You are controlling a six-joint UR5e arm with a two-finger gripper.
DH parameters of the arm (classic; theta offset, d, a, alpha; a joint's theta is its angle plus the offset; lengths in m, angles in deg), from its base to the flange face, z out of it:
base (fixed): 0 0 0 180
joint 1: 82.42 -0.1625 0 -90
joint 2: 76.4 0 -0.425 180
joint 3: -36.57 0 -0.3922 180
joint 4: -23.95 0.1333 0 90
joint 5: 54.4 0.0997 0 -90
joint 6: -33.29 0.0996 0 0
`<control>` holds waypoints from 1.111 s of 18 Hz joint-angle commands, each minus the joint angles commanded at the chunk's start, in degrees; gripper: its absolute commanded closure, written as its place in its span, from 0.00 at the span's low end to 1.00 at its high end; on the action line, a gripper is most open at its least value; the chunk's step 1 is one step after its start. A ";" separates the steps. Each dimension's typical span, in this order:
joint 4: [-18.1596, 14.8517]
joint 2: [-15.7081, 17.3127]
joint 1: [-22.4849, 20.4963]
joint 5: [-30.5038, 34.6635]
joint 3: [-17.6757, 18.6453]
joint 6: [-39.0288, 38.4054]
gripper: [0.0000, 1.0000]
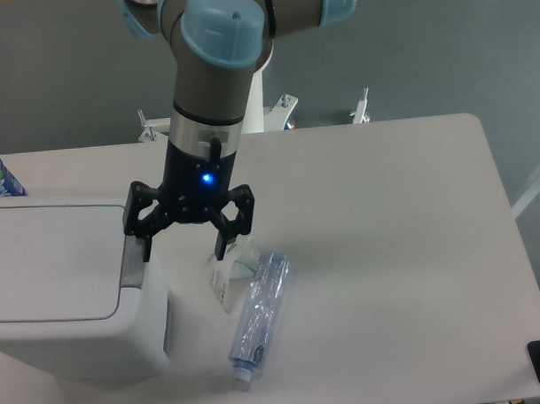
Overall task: Open the trash can
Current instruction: 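Lower the gripper fingers against the lid edge and push it open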
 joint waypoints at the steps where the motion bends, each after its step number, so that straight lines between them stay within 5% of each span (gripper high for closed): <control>1: 0.00 0.00 0.00 0.00 0.00 0.09 0.00; 20: 0.09 -0.88 0.09 0.00 0.09 0.35 0.00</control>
